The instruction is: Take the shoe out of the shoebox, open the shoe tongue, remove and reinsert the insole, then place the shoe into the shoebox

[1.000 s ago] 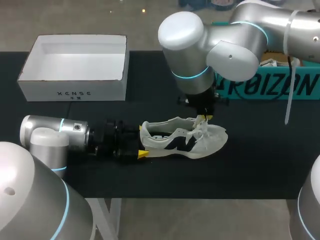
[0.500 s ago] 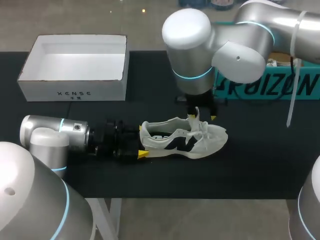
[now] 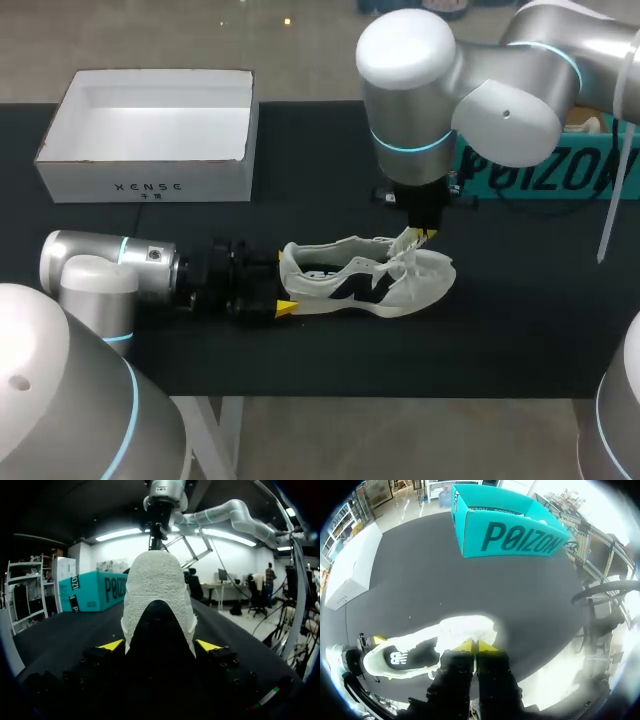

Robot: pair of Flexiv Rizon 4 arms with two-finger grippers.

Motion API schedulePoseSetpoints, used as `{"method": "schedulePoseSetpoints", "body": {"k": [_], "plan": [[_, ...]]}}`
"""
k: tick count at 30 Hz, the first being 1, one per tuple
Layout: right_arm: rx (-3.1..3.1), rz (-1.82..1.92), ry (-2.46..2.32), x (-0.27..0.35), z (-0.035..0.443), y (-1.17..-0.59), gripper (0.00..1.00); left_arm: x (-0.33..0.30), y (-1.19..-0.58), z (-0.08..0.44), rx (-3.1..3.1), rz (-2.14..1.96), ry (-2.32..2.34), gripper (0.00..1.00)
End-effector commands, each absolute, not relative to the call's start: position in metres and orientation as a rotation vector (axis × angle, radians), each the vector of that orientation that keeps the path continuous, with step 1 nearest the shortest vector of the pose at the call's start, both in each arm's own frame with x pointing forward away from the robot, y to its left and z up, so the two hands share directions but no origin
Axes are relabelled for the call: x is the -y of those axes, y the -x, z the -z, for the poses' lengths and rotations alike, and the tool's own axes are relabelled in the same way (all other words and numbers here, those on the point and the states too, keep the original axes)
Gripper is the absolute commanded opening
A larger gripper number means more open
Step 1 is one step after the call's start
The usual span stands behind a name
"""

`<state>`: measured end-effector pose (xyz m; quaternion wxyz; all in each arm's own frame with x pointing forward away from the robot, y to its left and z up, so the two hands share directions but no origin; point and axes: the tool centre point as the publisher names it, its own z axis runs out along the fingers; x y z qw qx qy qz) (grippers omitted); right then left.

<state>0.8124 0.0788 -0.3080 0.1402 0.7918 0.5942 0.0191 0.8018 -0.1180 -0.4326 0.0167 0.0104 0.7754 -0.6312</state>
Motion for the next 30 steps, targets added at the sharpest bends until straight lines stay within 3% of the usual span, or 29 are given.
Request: {"method": "schedulePoseSetpoints", "body": {"k": [1,3,4,6,7,8,17,23,26,30], "plan": [[-1.727,-0.085,-2.294,-0.074,0.304,-0.808,0.0,0.118,-0.802,0.434,-2.412,1.962,-0.032,0.0],[-1.737,-0.099,-2.292,-0.076,0.299,-0.805,0.0,0.118,-0.802,0.434,-2.412,1.962,-0.032,0.0],[-1.745,-0.107,-2.289,-0.078,0.297,-0.803,0.12,0.118,-0.802,0.434,-2.412,1.962,-0.032,0.0],[-1.779,-0.106,-2.279,-0.081,0.292,-0.8,0.46,0.118,-0.802,0.434,-2.412,1.962,-0.032,0.0],[-1.802,-0.104,-2.277,-0.082,0.291,-0.799,0.85,0.118,-0.802,0.434,-2.412,1.962,-0.032,0.0],[-1.827,-0.102,-2.272,-0.084,0.288,-0.797,1.0,0.118,-0.802,0.434,-2.412,1.962,-0.032,0.0],[-2.244,-0.165,-1.946,-0.104,0.254,-0.778,1.0,0.118,-0.802,0.434,-2.412,1.962,-0.032,0.0],[-2.78,-0.227,-1.288,-0.114,0.241,-0.755,1.0,0.118,-0.802,0.434,-2.412,1.962,-0.032,0.0],[-3.169,-0.127,-0.665,-0.116,0.239,-0.725,1.0,0.118,-0.802,0.434,-2.412,1.962,-0.032,0.0],[-3.169,-0.127,-0.665,-0.116,0.239,-0.725,1.0,0.118,-0.802,0.434,-2.412,1.962,-0.032,0.0]]}}
